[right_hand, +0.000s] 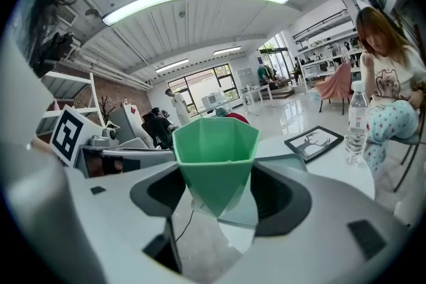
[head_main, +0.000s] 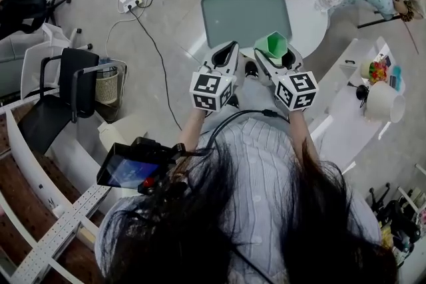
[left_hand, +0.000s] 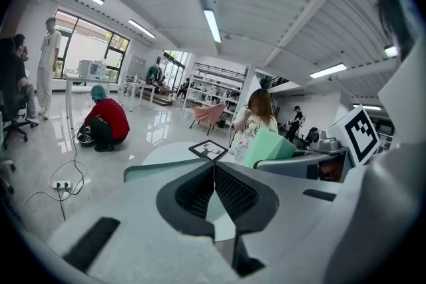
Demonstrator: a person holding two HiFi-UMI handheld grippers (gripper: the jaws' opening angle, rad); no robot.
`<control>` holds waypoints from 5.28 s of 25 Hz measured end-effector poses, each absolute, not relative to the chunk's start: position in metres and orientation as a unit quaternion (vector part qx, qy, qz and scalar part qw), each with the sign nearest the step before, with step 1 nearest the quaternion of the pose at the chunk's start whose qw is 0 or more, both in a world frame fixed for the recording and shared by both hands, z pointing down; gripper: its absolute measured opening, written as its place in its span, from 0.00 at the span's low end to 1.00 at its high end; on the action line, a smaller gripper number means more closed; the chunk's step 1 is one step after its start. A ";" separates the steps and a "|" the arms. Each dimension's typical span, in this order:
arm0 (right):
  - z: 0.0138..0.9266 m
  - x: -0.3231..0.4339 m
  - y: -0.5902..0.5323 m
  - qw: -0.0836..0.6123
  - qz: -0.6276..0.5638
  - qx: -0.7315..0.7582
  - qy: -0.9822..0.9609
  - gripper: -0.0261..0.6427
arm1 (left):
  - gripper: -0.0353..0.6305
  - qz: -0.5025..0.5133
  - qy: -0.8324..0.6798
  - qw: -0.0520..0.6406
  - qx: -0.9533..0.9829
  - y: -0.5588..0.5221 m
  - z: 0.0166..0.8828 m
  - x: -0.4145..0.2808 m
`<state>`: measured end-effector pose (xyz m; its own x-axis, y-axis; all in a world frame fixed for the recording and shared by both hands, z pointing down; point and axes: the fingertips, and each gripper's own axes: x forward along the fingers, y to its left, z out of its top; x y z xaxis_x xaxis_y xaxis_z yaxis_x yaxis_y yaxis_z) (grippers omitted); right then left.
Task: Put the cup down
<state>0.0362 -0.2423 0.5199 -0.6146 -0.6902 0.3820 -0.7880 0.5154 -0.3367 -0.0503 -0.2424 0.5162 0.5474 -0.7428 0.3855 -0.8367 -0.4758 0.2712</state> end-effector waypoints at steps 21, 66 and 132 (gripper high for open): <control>0.572 0.068 -0.350 0.129 0.255 0.421 -0.861 0.51 | 0.08 0.166 -0.473 0.243 0.830 -0.298 0.558 -0.036; 0.698 0.063 -0.435 0.284 0.191 0.422 -0.839 0.51 | 0.08 0.183 -0.504 0.255 0.805 -0.331 0.570 -0.057; 0.502 0.019 -0.179 0.058 0.150 0.509 -0.846 0.23 | 0.08 0.124 -0.483 0.173 0.849 -0.122 0.510 -0.120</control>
